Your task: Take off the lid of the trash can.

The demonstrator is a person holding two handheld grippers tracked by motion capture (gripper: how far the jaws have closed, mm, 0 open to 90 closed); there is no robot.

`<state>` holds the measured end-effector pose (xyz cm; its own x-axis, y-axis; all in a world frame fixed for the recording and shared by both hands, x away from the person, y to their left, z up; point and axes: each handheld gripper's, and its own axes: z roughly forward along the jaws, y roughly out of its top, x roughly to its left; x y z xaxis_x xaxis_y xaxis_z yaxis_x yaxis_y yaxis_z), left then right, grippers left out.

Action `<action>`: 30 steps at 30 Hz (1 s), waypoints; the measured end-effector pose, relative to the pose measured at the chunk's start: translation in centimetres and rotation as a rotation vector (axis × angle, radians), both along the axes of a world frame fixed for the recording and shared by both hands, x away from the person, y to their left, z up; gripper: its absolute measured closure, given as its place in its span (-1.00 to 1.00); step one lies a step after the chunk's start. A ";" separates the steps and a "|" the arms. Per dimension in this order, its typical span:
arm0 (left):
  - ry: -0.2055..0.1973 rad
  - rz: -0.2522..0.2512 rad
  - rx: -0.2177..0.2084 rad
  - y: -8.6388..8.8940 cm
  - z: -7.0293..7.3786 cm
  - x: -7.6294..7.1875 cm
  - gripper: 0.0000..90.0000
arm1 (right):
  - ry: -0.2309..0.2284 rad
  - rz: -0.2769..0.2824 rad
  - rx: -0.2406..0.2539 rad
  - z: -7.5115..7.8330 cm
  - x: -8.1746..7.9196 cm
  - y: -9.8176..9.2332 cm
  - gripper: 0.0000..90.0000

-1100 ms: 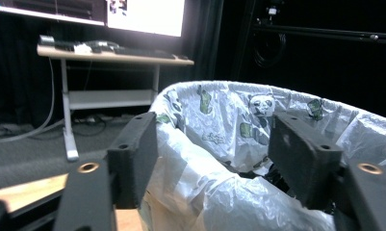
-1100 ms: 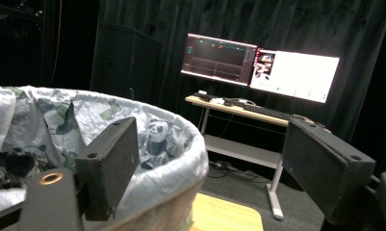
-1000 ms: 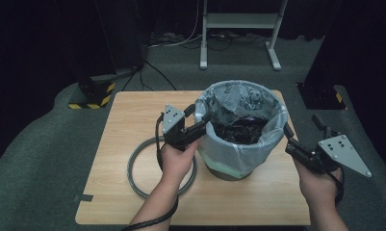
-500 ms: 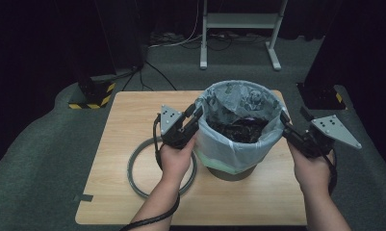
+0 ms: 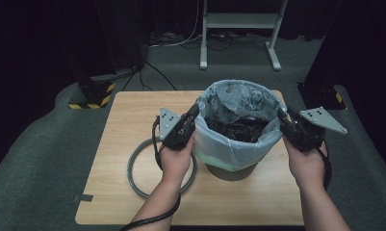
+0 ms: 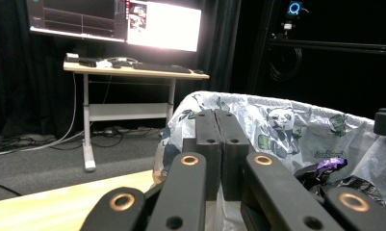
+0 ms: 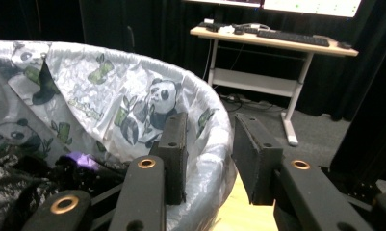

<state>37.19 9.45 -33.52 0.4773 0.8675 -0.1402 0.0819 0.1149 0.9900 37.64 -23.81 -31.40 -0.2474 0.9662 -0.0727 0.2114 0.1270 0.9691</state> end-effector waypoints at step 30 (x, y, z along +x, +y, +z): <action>-0.091 0.004 -0.030 -0.3 0.9 -0.8 0.99 | -0.341 -0.097 -0.005 -0.1 -2.4 0.2 1.00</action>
<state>36.38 9.11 -32.64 0.4861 0.8654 -0.1219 -0.0091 0.1444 0.9895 35.20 -23.66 -31.47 -0.1154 0.9834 -0.1403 -0.1129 0.1274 0.9854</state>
